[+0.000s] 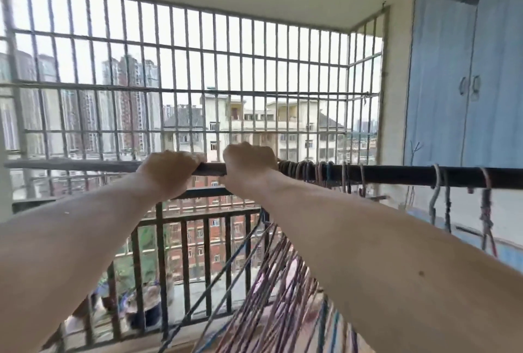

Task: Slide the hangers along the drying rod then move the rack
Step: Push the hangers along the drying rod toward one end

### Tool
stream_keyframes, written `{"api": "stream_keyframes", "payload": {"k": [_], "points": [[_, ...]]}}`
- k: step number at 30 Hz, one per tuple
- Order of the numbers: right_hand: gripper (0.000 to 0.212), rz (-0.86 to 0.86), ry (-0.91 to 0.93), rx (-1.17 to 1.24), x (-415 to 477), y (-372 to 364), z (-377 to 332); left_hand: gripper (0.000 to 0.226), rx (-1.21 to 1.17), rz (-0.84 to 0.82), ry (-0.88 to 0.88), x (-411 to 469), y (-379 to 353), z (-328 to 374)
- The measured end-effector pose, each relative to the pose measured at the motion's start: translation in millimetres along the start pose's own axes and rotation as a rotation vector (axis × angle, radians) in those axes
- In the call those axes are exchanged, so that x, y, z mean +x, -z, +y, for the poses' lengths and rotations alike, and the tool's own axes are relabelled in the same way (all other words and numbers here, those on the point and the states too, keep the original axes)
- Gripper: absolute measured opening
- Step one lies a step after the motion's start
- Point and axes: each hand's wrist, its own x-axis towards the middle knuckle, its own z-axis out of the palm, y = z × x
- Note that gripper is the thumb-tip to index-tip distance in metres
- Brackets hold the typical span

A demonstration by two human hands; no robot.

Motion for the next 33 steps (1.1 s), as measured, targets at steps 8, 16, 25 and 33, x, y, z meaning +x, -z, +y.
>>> {"api": "stream_keyframes", "payload": {"k": [8,16,25,33], "points": [[0.019,-0.003,0.126,0.097,53.8,-54.5,3.4,0.025,-0.023,-0.059,0.097,21.9,-30.3,-28.3],[0.029,0.055,0.207,0.050,93.1,-82.3,9.7,0.019,0.046,-0.115,0.123,47.5,-47.1,-45.1],[0.035,0.016,0.267,0.125,133.9,-130.2,37.1,0.015,0.075,-0.122,0.184,91.1,-94.3,-44.7],[0.022,0.018,0.251,0.119,153.3,-169.1,59.3,0.037,-0.065,-0.091,0.321,118.0,-131.3,-18.8]]}}
